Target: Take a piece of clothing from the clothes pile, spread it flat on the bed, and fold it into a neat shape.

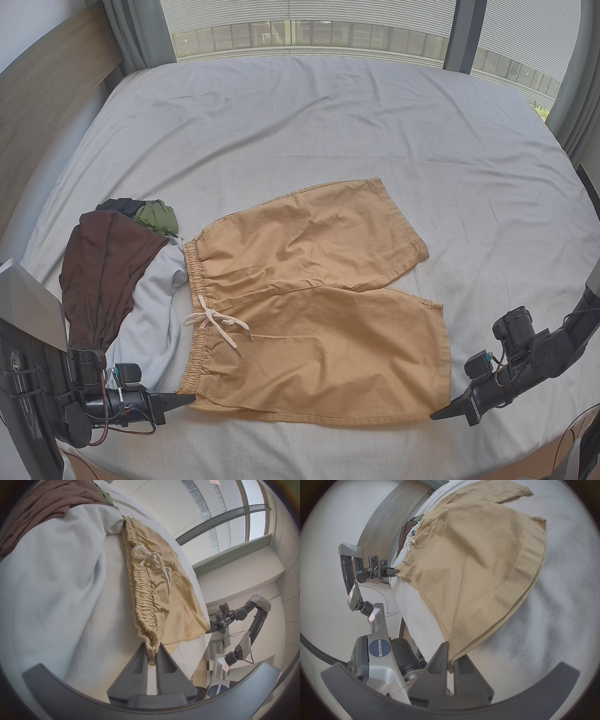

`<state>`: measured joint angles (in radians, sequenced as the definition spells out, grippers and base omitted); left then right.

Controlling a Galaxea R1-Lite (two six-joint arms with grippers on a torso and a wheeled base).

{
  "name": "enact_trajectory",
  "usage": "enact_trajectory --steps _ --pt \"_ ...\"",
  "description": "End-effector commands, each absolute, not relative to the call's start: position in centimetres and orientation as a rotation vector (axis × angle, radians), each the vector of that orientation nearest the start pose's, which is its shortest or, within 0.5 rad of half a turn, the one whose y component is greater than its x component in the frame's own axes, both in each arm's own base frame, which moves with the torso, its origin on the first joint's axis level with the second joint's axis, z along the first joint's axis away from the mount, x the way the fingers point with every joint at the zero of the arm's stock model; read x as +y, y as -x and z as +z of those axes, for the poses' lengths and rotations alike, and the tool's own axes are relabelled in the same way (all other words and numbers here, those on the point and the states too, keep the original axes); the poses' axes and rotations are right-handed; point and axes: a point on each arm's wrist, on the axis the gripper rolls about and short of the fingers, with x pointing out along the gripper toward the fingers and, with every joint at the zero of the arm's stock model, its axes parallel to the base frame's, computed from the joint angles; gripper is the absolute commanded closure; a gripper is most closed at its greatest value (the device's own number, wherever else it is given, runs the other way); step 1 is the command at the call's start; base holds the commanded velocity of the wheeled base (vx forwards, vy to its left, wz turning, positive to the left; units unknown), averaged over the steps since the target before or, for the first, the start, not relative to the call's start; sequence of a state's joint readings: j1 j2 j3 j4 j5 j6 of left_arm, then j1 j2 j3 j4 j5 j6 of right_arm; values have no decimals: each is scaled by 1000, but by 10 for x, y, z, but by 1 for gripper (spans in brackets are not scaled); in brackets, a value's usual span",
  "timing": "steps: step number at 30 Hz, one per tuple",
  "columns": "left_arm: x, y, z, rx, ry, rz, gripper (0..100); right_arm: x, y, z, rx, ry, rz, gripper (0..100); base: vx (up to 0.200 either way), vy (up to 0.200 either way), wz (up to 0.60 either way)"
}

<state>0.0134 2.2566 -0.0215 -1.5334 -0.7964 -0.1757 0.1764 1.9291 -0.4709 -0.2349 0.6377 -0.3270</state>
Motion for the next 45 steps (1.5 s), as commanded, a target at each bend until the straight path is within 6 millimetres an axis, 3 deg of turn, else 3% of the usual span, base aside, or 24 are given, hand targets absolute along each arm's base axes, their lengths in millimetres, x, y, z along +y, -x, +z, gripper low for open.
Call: enact_trajectory --steps 1,7,15,19,25,32,45 --pt "-12 -210 -23 775 444 -686 100 54 -223 25 1089 -3 905 100 0 0 0" --pt "-11 -211 -24 752 432 -734 100 53 -230 28 1057 9 904 100 0 0 0" --pt "-11 -243 -17 633 408 -754 100 56 -249 43 884 -27 978 100 0 0 0" --pt "-12 -261 5 548 453 -758 100 56 -256 57 799 -53 952 100 0 0 0" --pt "-14 -273 36 450 486 -774 100 57 -264 74 724 -90 950 100 0 0 0" --pt "-18 -273 56 388 479 -799 100 57 -276 86 630 -131 918 100 0 0 0" --pt "-19 -280 66 362 512 -794 100 61 -291 103 475 -219 888 100 0 0 0"
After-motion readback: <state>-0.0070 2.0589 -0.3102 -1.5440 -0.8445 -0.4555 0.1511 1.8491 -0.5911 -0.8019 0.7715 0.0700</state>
